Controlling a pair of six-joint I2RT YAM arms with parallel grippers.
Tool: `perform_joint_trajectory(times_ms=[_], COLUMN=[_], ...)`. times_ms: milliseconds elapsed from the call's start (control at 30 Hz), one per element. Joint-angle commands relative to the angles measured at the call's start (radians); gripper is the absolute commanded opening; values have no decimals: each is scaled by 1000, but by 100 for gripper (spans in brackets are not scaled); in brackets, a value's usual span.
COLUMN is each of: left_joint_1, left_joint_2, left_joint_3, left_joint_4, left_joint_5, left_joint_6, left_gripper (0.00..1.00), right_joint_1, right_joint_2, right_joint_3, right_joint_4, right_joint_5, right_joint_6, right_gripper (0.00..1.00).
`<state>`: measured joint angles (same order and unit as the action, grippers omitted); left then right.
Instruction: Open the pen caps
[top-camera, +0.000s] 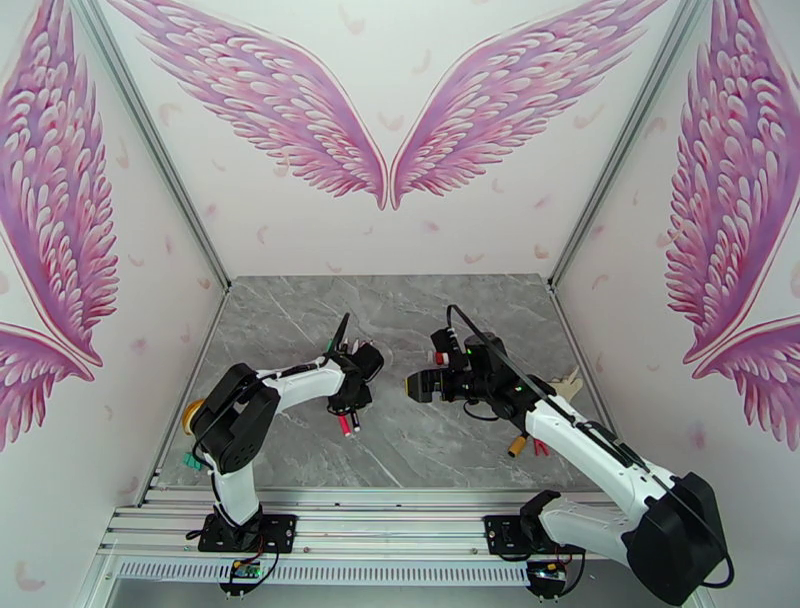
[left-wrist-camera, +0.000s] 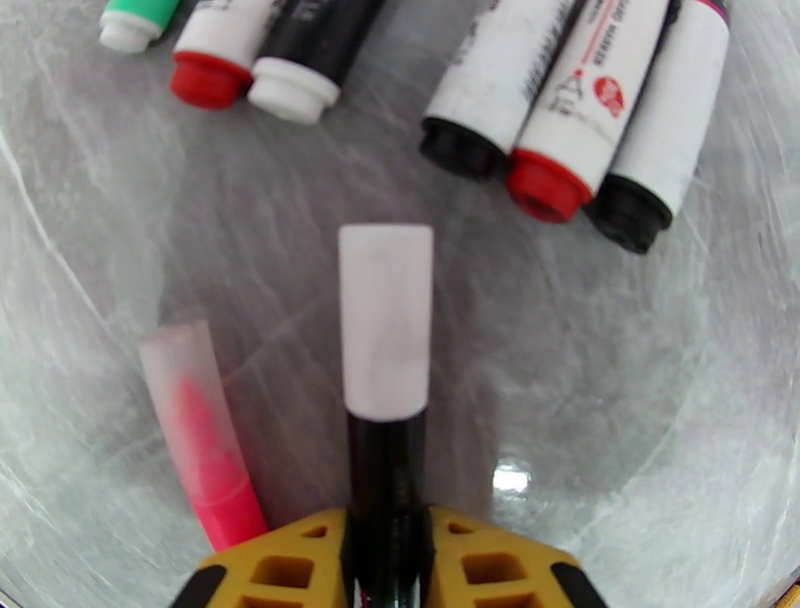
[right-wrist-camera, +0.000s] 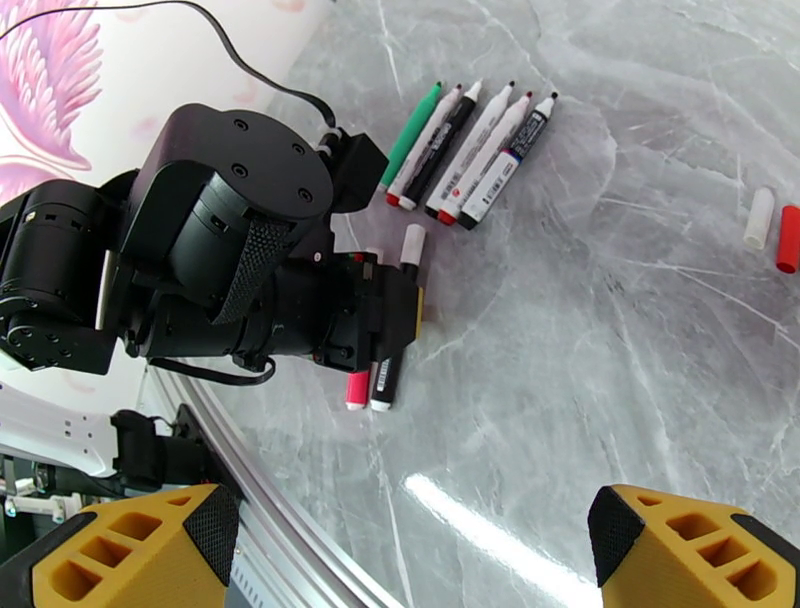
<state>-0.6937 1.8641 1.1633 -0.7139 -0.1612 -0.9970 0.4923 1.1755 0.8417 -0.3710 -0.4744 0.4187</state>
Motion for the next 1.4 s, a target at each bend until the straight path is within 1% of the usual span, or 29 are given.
perform_joint_trajectory(times_ms=[0, 133, 233, 333, 367, 433, 500, 567, 600, 667, 700, 767, 833, 900, 1000, 1067, 1167, 1367], left_joint_1=[3, -2, -19, -29, -31, -35, -35, -34, -35, -35, -35, -37, -39, -40, -46, -50, -60, -76], left_joint_2=[-24, -79, -143, -193, -211, -258, -311, -380, -405, -459, -476, -511, -530, -533, -527, -523, -515, -493], left_joint_3=[-23, -57, -85, -90, -95, -114, -153, -203, -220, -252, -258, -280, -293, -283, -261, -243, -218, -196], left_joint_4=[32, 31, 42, 45, 59, 98, 171, 270, 295, 354, 361, 402, 442, 453, 464, 475, 482, 486], left_joint_5=[14, 15, 7, 16, 33, 52, 101, 184, 200, 281, 290, 367, 442, 489, 573, 606, 640, 665], left_joint_6=[-12, -20, -11, 48, 82, 154, 228, 320, 350, 447, 479, 557, 603, 636, 669, 675, 685, 687], left_gripper=[23, 19, 19, 17, 16, 15, 15, 15, 15, 15, 15, 15, 15, 15, 11, 11, 11, 11], right_joint_1=[8, 8, 8, 8, 8, 8, 8, 8, 8, 6, 8, 8, 6, 8, 5, 7, 6, 8], right_joint_2=[7, 3, -1, -1, 1, 3, 10, 23, 29, 50, 59, 80, 97, 110, 122, 131, 144, 149], right_joint_3=[16, 15, 16, 13, 10, 4, 3, 12, 17, 41, 55, 90, 126, 160, 186, 205, 224, 228], right_joint_4=[-16, -13, -10, 2, 9, 29, 44, 51, 54, 61, 56, 30, -3, -30, -47, -62, -98, -115], right_joint_5=[2, -3, -3, -8, -13, -39, -62, -89, -104, -153, -168, -180, -183, -179, -171, -169, -148, -131], right_joint_6=[-2, 7, 17, 42, 56, 93, 139, 183, 203, 245, 258, 276, 278, 276, 284, 286, 280, 281], right_gripper=[99, 99, 99, 99, 100, 98, 96, 91, 89, 83, 81, 76, 72, 69, 68, 66, 63, 56])
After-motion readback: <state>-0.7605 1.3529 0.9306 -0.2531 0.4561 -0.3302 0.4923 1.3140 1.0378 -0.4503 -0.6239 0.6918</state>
